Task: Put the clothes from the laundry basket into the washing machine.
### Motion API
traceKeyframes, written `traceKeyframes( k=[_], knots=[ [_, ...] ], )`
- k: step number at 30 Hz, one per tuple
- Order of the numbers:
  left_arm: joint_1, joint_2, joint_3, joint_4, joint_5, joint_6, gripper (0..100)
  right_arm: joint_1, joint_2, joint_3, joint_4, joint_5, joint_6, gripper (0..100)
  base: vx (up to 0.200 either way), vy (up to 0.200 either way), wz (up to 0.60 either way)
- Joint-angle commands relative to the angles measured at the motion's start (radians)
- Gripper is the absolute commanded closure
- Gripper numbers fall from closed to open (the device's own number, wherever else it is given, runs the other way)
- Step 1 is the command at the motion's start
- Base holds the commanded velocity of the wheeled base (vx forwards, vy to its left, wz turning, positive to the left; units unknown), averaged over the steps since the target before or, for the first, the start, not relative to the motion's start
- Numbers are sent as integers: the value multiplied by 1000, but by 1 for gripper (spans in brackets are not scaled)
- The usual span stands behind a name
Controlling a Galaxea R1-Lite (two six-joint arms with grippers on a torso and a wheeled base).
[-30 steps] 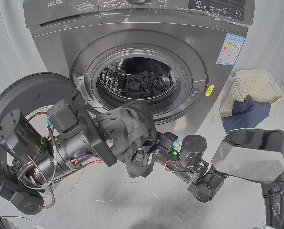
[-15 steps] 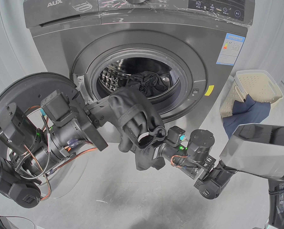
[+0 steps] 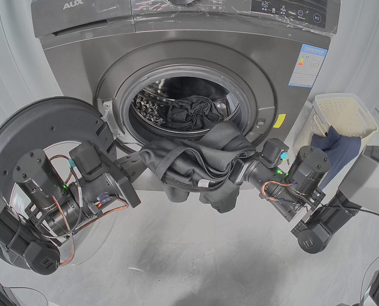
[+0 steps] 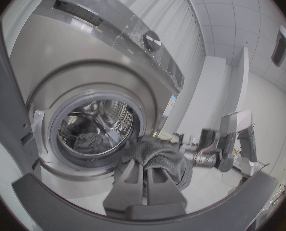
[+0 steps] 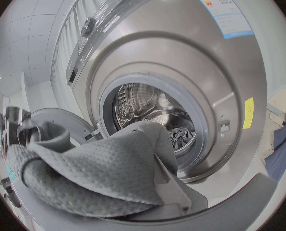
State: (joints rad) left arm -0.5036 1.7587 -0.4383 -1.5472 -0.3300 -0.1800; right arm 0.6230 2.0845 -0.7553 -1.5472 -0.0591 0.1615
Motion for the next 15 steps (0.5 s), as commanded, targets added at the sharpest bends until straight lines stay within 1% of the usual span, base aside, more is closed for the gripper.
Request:
traceKeyframes(
  k=[1, 2, 3, 6, 9, 15],
  knots=[
    [30, 81, 39, -1, 0, 36, 100, 7, -52, 8, 1, -7, 0, 100, 0, 0, 0],
    [30, 81, 39, -1, 0, 36, 100, 7, -52, 8, 1, -7, 0, 100, 0, 0, 0],
    [30, 108, 49, -1, -1, 59, 100, 12, -52, 16, 1, -5, -3, 100, 0, 0, 0],
    [30, 145, 62, -1, -1, 83, 100, 26, -53, 22, 1, -5, -7, 100, 0, 0, 0],
    [30, 169, 75, -2, -3, 94, 100, 32, -53, 25, 1, -5, -8, 100, 0, 0, 0],
    [27, 183, 67, -4, -3, 97, 100, 32, -53, 30, 1, -5, -7, 100, 0, 0, 0]
  ],
)
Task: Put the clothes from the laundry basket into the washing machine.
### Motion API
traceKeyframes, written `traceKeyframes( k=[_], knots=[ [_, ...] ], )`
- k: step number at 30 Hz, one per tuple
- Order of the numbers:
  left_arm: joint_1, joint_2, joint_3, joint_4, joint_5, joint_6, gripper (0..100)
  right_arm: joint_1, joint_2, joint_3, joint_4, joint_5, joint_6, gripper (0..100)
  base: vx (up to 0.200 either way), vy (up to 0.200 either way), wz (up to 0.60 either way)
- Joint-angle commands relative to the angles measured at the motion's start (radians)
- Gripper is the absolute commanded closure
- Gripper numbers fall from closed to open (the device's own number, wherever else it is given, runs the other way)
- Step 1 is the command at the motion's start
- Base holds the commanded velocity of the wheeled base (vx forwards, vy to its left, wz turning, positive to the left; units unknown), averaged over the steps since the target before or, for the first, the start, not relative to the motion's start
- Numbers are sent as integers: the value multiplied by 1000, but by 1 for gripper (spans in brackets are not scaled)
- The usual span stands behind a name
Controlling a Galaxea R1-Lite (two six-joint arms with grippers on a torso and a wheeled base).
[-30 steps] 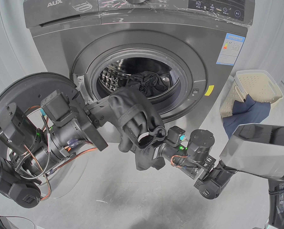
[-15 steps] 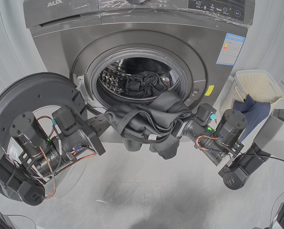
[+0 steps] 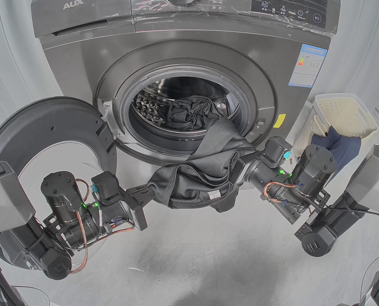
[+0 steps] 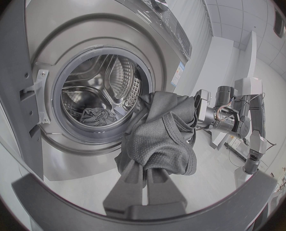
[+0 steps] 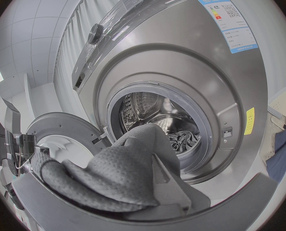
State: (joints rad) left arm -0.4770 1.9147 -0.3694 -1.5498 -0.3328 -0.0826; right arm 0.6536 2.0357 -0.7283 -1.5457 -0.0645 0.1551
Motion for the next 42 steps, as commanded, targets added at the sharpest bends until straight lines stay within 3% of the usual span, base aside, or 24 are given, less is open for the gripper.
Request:
traceKeyframes(
  k=[1, 19, 20, 27, 29, 32, 34, 42],
  knots=[
    [1, 29, 0, -1, 0, -2, 100, 1, -5, 1, -1, 0, -2, 100, 0, 0, 0],
    [3, 63, 43, -1, -8, 0, 100, 15, -15, -13, -2, 0, 1, 100, 0, 0, 0],
    [3, 63, 43, 0, -9, 0, 0, 15, -15, -13, -2, 0, 1, 100, 0, 0, 0],
    [-11, 56, 112, 0, -11, 1, 0, 11, -23, -16, -1, -3, 1, 100, 0, 0, 0],
    [-22, 49, 161, -1, -15, 27, 0, 12, -25, -16, -1, -3, 1, 100, 0, 0, 0],
    [-28, 43, 201, -1, -61, 89, 0, 14, -26, -16, -1, -5, 0, 100, 0, 0, 0],
    [-29, 44, 216, -1, -83, 107, 0, 15, -28, -17, -1, -5, -2, 100, 0, 0, 0],
    [-112, 53, 274, -1, -81, 113, 0, 24, -28, -8, -1, -6, 1, 100, 0, 0, 0]
  ],
)
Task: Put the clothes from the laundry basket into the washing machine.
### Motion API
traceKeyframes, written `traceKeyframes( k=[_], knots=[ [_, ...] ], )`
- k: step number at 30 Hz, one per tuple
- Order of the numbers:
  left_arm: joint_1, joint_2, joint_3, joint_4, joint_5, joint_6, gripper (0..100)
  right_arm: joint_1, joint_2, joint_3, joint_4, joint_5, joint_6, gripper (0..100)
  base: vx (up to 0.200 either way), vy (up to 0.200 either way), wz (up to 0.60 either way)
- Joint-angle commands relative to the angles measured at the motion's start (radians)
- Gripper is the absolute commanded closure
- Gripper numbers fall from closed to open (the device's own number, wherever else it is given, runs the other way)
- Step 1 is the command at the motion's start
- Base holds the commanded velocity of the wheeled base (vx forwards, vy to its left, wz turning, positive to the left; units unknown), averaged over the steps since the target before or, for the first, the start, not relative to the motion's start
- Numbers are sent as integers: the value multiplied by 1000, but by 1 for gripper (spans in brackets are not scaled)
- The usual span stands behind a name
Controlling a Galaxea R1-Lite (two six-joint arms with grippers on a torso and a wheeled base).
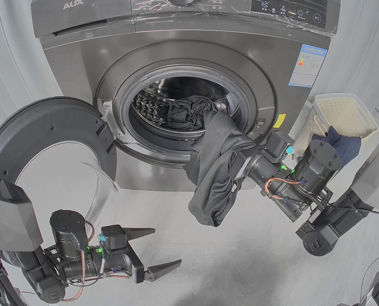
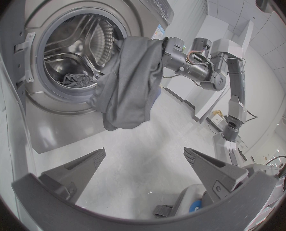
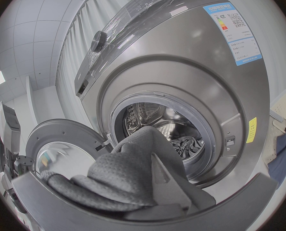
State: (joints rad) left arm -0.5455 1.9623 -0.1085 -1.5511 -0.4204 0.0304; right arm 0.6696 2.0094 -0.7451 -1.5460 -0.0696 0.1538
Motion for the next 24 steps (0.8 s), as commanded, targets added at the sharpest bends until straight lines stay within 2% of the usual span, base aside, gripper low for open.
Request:
traceKeyframes(
  k=[1, 8, 13, 16, 19, 24],
  knots=[
    [-51, 7, -2, 0, 11, -7, 0, 15, 0, 12, 0, -3, 4, 100, 0, 0, 0],
    [-63, 59, -194, 3, 25, -21, 0, 65, 9, 26, 0, -18, 1, 100, 0, 0, 0],
    [-73, 124, -319, 2, 28, -35, 0, 67, 20, 24, 0, -18, 3, 100, 0, 0, 0],
    [-73, 145, -392, 2, 55, -41, 0, 68, 20, 24, 0, -18, 3, 100, 0, 0, 0],
    [-83, 158, -442, 2, 71, -66, 0, 70, 20, 26, 0, -19, 1, 100, 0, 0, 0],
    [-90, 168, -453, 3, 72, -69, 0, 74, 22, 27, 0, -19, 3, 100, 0, 0, 0]
  ],
)
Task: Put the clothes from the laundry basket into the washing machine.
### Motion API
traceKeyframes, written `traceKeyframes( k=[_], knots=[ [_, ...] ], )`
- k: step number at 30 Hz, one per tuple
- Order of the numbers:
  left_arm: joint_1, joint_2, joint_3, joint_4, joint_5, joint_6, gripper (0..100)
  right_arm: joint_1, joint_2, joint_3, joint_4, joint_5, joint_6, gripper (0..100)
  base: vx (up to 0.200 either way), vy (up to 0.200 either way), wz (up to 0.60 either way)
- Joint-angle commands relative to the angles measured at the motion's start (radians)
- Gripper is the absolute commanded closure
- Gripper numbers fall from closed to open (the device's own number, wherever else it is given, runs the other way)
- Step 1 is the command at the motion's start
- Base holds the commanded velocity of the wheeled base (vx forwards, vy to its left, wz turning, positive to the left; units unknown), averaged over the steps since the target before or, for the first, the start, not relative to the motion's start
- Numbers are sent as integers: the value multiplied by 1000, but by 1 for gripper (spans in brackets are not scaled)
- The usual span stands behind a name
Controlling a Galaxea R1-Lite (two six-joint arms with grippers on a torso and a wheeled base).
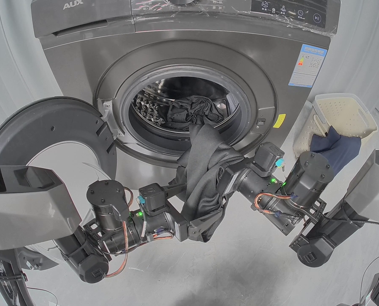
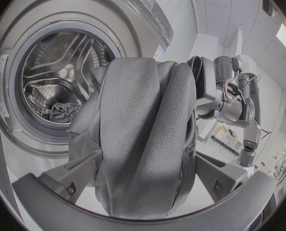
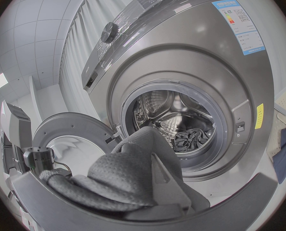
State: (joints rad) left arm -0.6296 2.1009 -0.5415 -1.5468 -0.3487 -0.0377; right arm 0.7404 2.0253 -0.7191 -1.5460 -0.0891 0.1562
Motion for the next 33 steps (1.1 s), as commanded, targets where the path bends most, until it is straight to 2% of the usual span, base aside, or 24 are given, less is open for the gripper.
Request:
traceKeyframes(
  k=[1, 8, 11, 15, 18, 20, 33],
  knots=[
    [-7, 48, -20, -1, 1, 1, 0, 4, 6, -2, 0, 0, 0, 100, 0, 0, 0],
    [-25, 87, -43, -1, 14, 1, 0, 11, 10, -2, 1, -3, -1, 100, 0, 0, 0],
    [-21, 123, -84, 1, 39, 1, 0, 25, 15, -6, 7, -29, -4, 100, 0, 0, 0],
    [-16, 163, -146, 1, 66, 4, 0, 40, 15, -2, 9, -34, -4, 100, 0, 0, 0],
    [-10, 214, -224, 1, 122, 9, 0, 56, 12, 4, 9, -37, -3, 100, 0, 0, 0],
    [-1, 231, -245, 1, 134, 10, 0, 57, 7, 12, 9, -37, -3, 100, 0, 0, 0],
    [31, 275, -299, 1, 160, 9, 0, 68, -39, 43, 3, -37, 0, 100, 0, 0, 0]
  ],
)
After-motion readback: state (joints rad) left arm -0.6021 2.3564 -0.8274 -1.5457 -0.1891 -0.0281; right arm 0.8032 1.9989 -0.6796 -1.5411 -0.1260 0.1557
